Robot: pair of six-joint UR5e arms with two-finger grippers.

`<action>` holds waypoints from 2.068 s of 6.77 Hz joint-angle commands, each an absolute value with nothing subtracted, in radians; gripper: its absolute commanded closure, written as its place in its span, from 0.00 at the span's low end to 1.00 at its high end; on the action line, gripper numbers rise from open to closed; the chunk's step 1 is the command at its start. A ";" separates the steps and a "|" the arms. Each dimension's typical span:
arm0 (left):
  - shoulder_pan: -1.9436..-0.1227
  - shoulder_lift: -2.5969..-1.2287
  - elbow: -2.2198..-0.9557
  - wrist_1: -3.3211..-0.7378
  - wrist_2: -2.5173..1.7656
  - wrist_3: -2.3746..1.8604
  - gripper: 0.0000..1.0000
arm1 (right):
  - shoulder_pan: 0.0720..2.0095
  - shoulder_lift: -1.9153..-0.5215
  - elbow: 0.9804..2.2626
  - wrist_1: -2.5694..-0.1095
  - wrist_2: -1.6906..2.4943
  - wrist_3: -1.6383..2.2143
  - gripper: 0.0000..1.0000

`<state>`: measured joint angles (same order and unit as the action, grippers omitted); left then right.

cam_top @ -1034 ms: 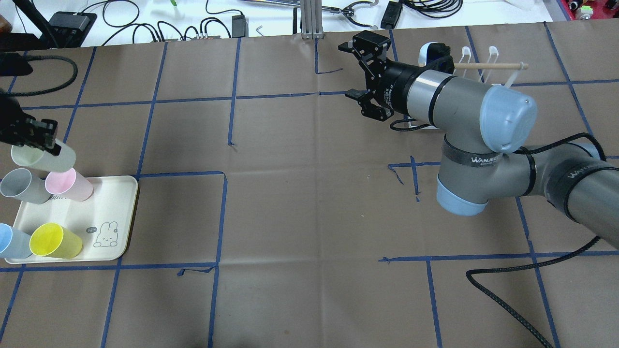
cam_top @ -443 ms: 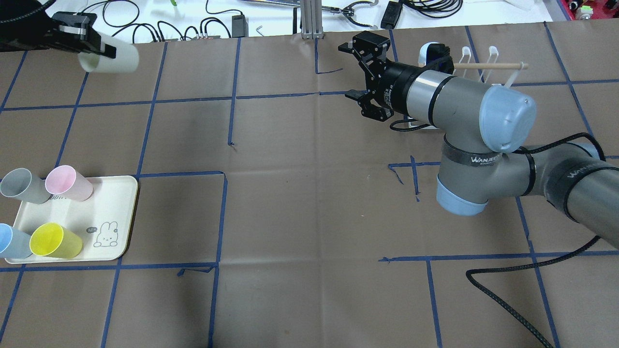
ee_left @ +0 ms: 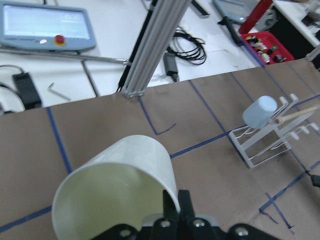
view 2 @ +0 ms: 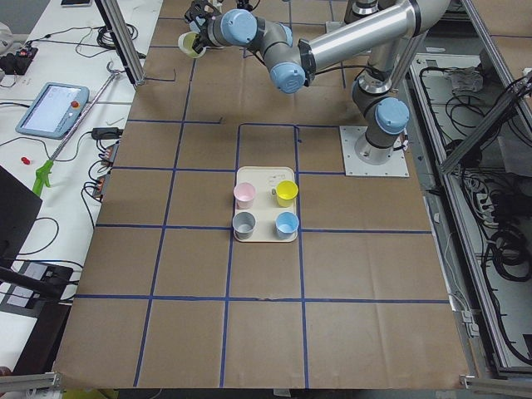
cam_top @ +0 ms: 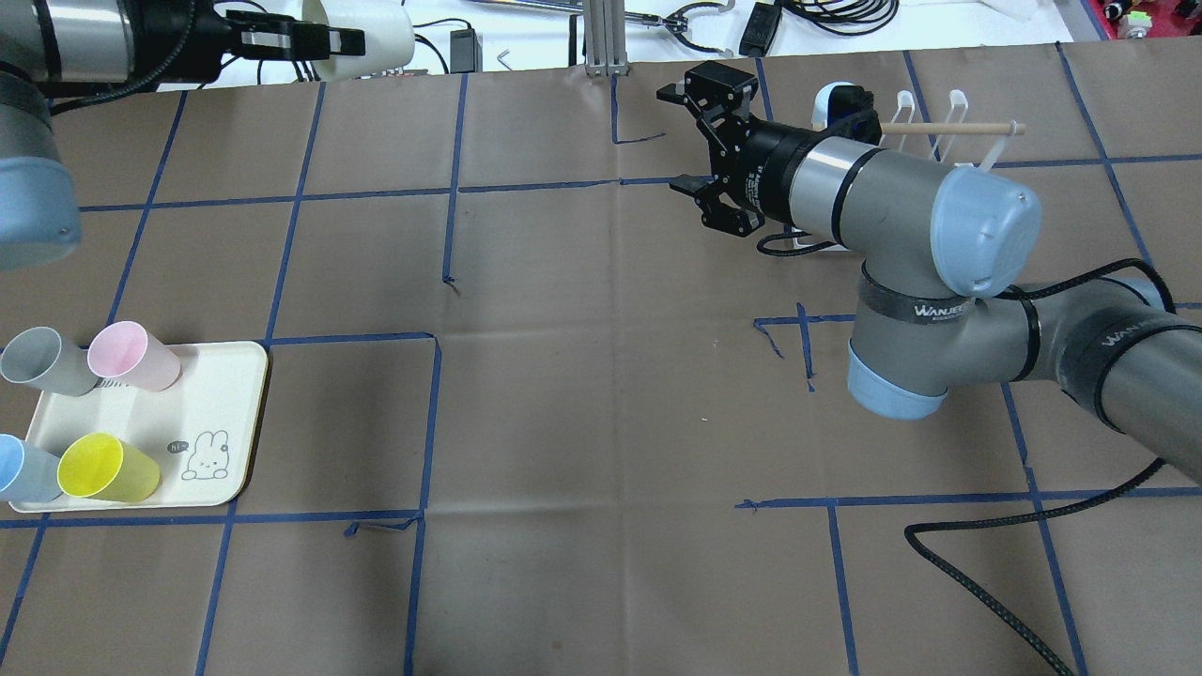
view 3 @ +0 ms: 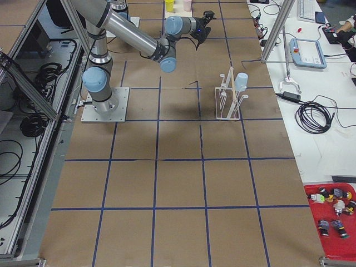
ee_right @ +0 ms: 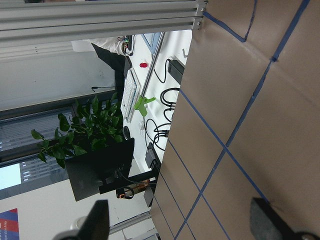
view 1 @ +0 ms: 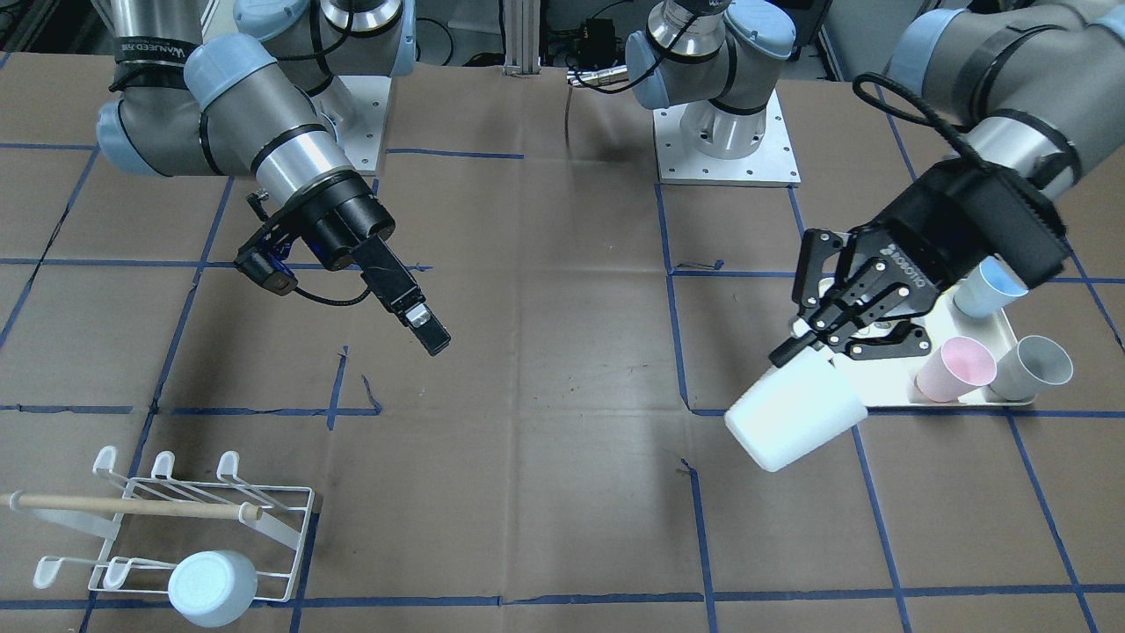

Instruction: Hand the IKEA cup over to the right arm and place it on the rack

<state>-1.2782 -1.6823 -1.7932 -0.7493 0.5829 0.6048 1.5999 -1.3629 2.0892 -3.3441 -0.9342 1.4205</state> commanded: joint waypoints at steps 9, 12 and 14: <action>-1.453 -1.879 -2.045 0.207 0.437 0.334 1.00 | 1.647 -1.362 2.082 -3.346 -0.951 1.514 0.01; -1.453 -1.879 -2.043 0.207 0.437 0.334 1.00 | 1.701 -1.304 2.005 -3.350 -0.991 1.517 0.01; -1.453 -1.878 -2.045 0.207 0.434 0.333 1.00 | 1.735 -1.263 1.939 -3.349 -1.019 1.546 0.01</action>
<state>-1.4526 -1.8789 -2.0437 0.2071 0.4358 0.3340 1.7142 -1.2886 1.9791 -3.3494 -1.0078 1.5259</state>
